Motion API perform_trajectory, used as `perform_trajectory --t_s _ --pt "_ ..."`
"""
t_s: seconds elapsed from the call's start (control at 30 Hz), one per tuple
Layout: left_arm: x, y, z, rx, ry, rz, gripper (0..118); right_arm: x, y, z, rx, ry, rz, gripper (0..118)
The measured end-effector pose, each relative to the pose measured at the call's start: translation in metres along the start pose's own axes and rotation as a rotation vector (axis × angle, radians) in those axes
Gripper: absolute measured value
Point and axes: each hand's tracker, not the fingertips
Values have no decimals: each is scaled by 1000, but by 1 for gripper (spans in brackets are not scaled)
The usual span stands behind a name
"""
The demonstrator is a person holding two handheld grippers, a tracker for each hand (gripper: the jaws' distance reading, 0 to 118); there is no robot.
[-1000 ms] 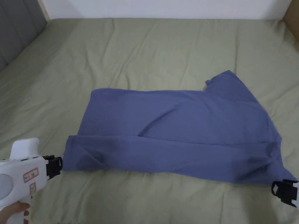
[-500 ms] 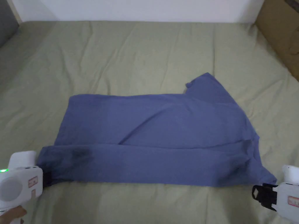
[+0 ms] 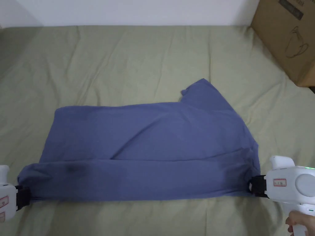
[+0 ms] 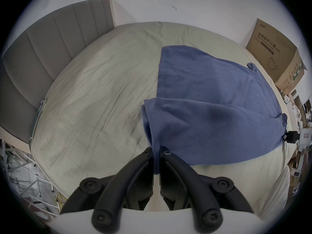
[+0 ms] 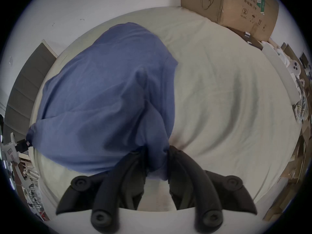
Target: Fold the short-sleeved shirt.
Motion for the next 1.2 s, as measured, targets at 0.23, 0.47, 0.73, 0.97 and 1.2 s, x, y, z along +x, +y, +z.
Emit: perform_trajectory --t_s 0.23,0.47,0.73,0.97,1.2 --pt "-8 -2 12 15 -19 23 4 -7 -2 19 15 -20 73 8" --pt "-14 -11 41 47 -59 48 4 4 -13 54 49 8 42 8" --pt "-23 -68 74 27 -45 52 4 15 -68 76 0 9 49 8" --pt "-33 -97 61 -30 -46 84 9 22 -107 63 -29 20 -55 23" --pt "-26 -72 95 79 -44 72 98 3 -84 94 56 -110 80 71"
